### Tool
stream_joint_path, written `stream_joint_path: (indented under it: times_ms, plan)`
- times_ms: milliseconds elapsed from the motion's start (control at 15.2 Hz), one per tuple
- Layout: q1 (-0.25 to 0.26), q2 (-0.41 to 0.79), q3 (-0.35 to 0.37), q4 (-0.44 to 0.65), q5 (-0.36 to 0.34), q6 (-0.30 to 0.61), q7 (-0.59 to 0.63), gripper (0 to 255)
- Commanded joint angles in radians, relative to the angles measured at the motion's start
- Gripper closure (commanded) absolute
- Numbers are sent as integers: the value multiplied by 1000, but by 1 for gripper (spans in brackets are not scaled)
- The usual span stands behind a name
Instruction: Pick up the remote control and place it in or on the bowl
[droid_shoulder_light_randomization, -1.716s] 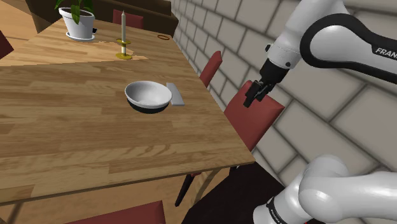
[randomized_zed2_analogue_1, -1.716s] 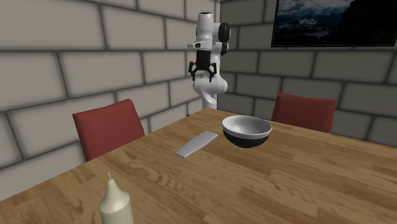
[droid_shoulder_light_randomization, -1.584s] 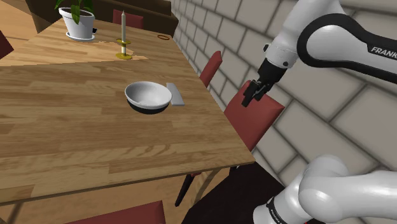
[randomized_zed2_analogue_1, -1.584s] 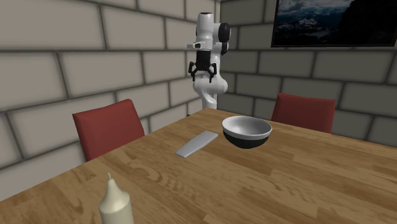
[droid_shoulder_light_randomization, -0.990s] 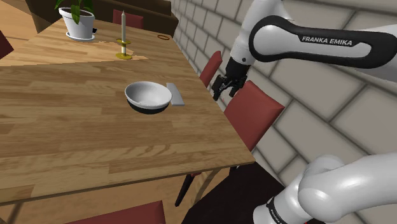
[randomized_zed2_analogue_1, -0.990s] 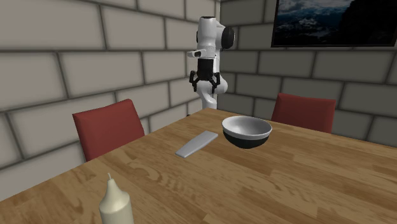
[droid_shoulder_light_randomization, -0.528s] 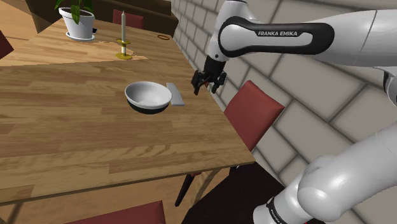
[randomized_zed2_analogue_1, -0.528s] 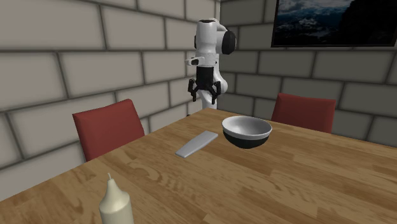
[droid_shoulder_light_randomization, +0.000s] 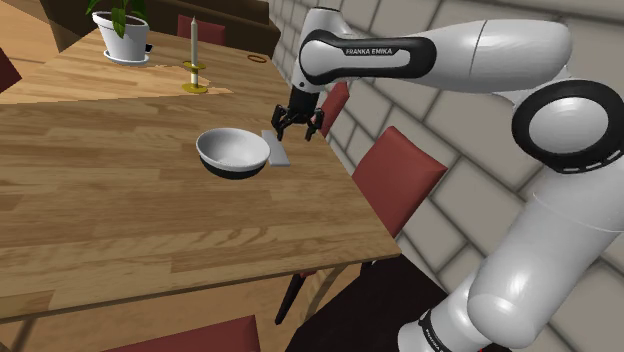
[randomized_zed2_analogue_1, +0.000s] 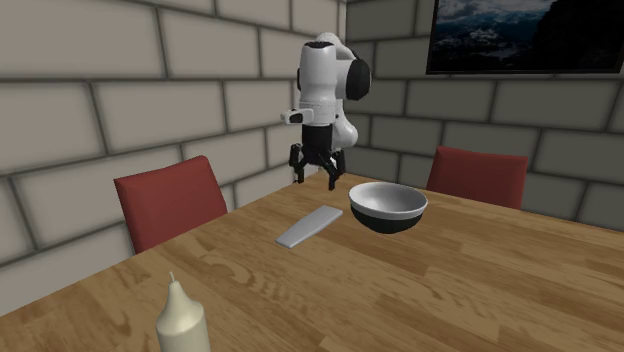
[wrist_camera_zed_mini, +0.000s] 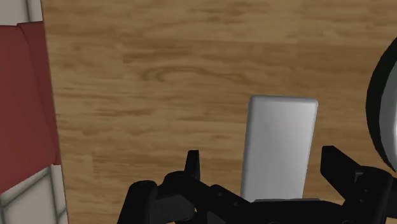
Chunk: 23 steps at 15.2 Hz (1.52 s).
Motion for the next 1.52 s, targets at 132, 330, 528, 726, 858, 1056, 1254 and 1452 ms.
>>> stream_joint_path:
  times_ms: [132,330,528,726,858,1056,1254,1452]
  plan:
    - [13,180,-7,207,-14,-39,57,0]
    - [22,315,-16,380,-19,-84,87,0]
    - [21,319,-17,345,-20,-46,87,0]
    - [21,325,-18,314,-21,-9,88,0]
    - [20,328,-18,298,-21,10,89,0]
    - [20,329,-18,299,-21,10,89,0]
    - [20,329,-18,299,-21,10,89,0]
    - [20,329,-18,299,-21,10,89,255]
